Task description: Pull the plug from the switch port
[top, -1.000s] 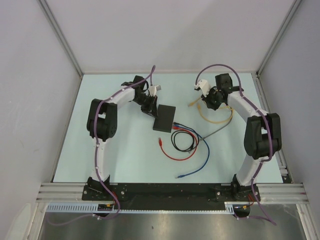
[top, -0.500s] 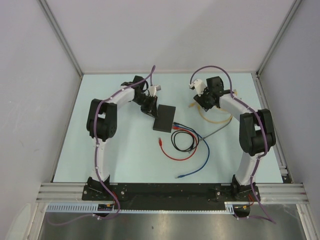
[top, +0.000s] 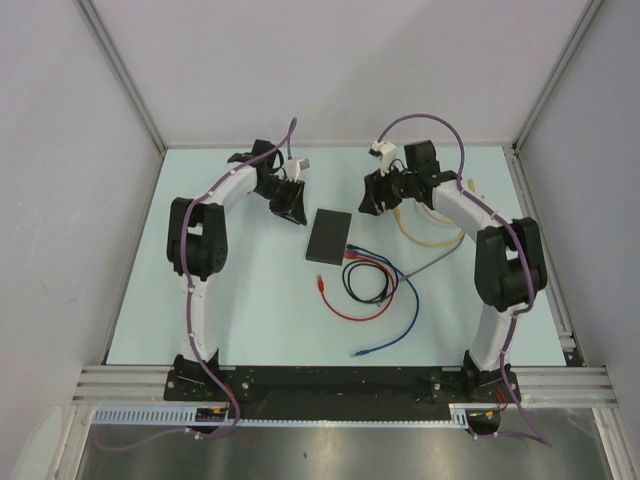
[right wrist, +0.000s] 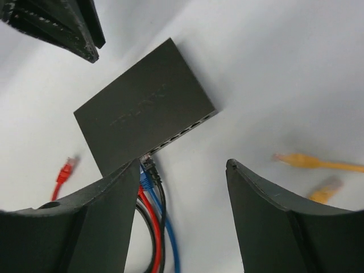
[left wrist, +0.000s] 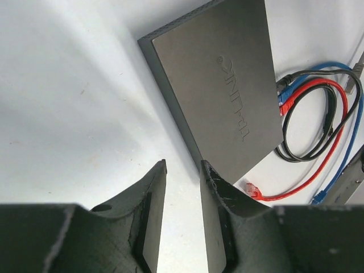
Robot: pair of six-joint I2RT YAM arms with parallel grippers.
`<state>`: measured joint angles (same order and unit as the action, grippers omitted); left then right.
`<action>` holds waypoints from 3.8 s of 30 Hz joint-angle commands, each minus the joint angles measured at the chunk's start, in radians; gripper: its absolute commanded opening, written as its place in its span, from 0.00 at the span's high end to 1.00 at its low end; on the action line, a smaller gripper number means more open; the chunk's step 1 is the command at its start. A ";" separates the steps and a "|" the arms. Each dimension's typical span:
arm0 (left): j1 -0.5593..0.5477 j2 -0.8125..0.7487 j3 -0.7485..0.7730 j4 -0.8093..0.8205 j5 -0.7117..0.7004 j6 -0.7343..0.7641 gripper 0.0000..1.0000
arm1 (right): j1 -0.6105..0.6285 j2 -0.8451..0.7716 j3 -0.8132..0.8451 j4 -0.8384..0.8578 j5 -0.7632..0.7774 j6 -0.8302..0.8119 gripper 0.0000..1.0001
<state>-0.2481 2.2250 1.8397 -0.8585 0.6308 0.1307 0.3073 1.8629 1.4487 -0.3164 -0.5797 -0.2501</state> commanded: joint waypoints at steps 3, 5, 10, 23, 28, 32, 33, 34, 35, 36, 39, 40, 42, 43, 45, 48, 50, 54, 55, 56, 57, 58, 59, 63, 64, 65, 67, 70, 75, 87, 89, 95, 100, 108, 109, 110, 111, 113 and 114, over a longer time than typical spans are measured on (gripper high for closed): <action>-0.002 -0.057 -0.002 -0.028 0.010 0.007 0.64 | -0.069 0.146 0.045 0.004 -0.281 0.219 0.33; -0.002 -0.062 -0.010 -0.028 0.023 0.017 0.64 | -0.074 0.182 0.065 -0.010 -0.333 0.210 0.34; -0.003 -0.056 0.000 -0.036 0.087 0.033 0.69 | -0.076 0.277 0.136 -0.118 -0.425 0.172 0.44; -0.072 0.005 0.013 -0.036 0.156 0.038 0.90 | -0.040 0.401 0.213 -0.191 -0.453 0.091 0.50; -0.105 0.030 0.016 -0.033 0.141 0.033 0.90 | -0.030 0.424 0.226 -0.242 -0.465 0.058 0.51; -0.118 0.053 0.009 -0.031 0.101 0.030 0.90 | -0.025 0.430 0.228 -0.247 -0.471 0.049 0.51; -0.120 0.061 0.007 -0.031 0.099 0.029 0.90 | -0.022 0.432 0.228 -0.250 -0.471 0.046 0.50; -0.120 0.064 0.007 -0.031 0.089 0.029 0.90 | -0.022 0.432 0.228 -0.250 -0.465 0.046 0.51; -0.120 0.067 0.006 -0.031 0.083 0.027 0.90 | -0.020 0.433 0.228 -0.250 -0.462 0.045 0.51; -0.120 0.068 0.006 -0.030 0.073 0.027 0.90 | -0.016 0.435 0.230 -0.253 -0.462 0.038 0.51; -0.120 0.073 0.004 -0.028 0.060 0.026 0.90 | -0.010 0.440 0.233 -0.256 -0.454 0.028 0.52; -0.120 0.074 0.004 -0.027 0.058 0.023 0.90 | -0.008 0.443 0.234 -0.257 -0.450 0.026 0.53; -0.120 0.076 0.006 -0.027 0.049 0.021 0.90 | -0.005 0.449 0.234 -0.260 -0.448 0.022 0.54; -0.120 0.076 0.004 -0.025 0.047 0.021 0.90 | -0.005 0.450 0.234 -0.260 -0.442 0.021 0.55; -0.120 0.078 0.003 -0.025 0.040 0.021 0.90 | -0.005 0.453 0.234 -0.260 -0.442 0.017 0.57; -0.120 0.076 -0.002 -0.025 0.037 0.021 0.90 | 0.001 0.460 0.239 -0.271 -0.448 0.003 0.59; -0.122 0.078 -0.003 -0.025 0.033 0.021 0.90 | 0.003 0.464 0.246 -0.283 -0.463 -0.011 0.59; -0.122 0.078 -0.005 -0.025 0.032 0.021 0.90 | 0.001 0.472 0.251 -0.286 -0.476 -0.012 0.60; -0.122 0.079 -0.007 -0.024 0.030 0.021 0.90 | 0.000 0.472 0.251 -0.286 -0.483 -0.014 0.60; -0.122 0.079 -0.005 -0.024 0.030 0.020 0.90 | 0.000 0.472 0.251 -0.285 -0.483 -0.012 0.60; -0.122 0.079 -0.005 -0.024 0.030 0.021 0.90 | -0.002 0.473 0.253 -0.285 -0.482 -0.011 0.60; -0.122 0.079 -0.005 -0.024 0.029 0.021 0.90 | -0.002 0.473 0.253 -0.285 -0.477 -0.009 0.60; -0.122 0.079 -0.005 -0.024 0.029 0.021 0.90 | 0.000 0.476 0.253 -0.280 -0.474 -0.009 0.60; -0.125 0.081 -0.005 -0.024 0.029 0.021 0.90 | 0.012 0.481 0.260 -0.285 -0.459 -0.018 0.62; -0.125 0.081 -0.004 -0.024 0.027 0.021 0.90 | 0.012 0.483 0.262 -0.286 -0.454 -0.018 0.62; -0.125 0.079 -0.003 -0.024 0.027 0.021 0.90 | 0.015 0.483 0.263 -0.286 -0.450 -0.018 0.63; -0.125 0.079 -0.003 -0.024 0.027 0.021 0.90 | 0.019 0.486 0.265 -0.286 -0.437 -0.020 0.64; -0.125 0.081 -0.005 -0.024 0.027 0.020 0.90 | 0.023 0.489 0.266 -0.285 -0.430 -0.021 0.65; -0.125 0.082 -0.004 -0.024 0.024 0.021 0.90 | 0.026 0.493 0.265 -0.286 -0.410 -0.023 0.68; -0.126 0.085 -0.002 -0.022 0.021 0.021 0.90 | 0.050 0.505 0.266 -0.305 -0.350 -0.052 0.86; -0.126 0.087 0.000 -0.022 0.023 0.020 0.90 | 0.053 0.522 0.289 -0.346 -0.347 -0.061 0.92; -0.126 0.091 0.003 -0.022 0.020 0.020 0.90 | 0.046 0.510 0.291 -0.343 -0.344 -0.060 0.99; -0.126 0.091 0.003 -0.019 0.020 0.020 0.90 | 0.029 0.492 0.283 -0.340 -0.335 -0.046 1.00; -0.128 0.094 0.003 -0.019 0.021 0.018 0.90 | 0.015 0.463 0.269 -0.381 -0.333 -0.090 1.00; -0.128 0.096 0.003 -0.019 0.021 0.017 0.90 | 0.013 0.460 0.268 -0.389 -0.333 -0.098 1.00; -0.128 0.096 0.004 -0.017 0.021 0.018 0.90 | 0.010 0.453 0.265 -0.395 -0.333 -0.118 1.00; -0.128 0.096 0.006 -0.017 0.021 0.018 0.90 | 0.006 0.450 0.257 -0.404 -0.335 -0.121 1.00; -0.128 0.097 0.006 -0.016 0.021 0.017 0.90 | -0.002 0.440 0.251 -0.408 -0.336 -0.129 1.00; -0.128 0.099 0.007 -0.016 0.021 0.017 0.90 | -0.004 0.437 0.243 -0.409 -0.339 -0.130 1.00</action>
<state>-0.3710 2.2917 1.8328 -0.8894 0.7128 0.1390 0.3248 2.3447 1.7218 -0.6674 -0.9977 -0.3222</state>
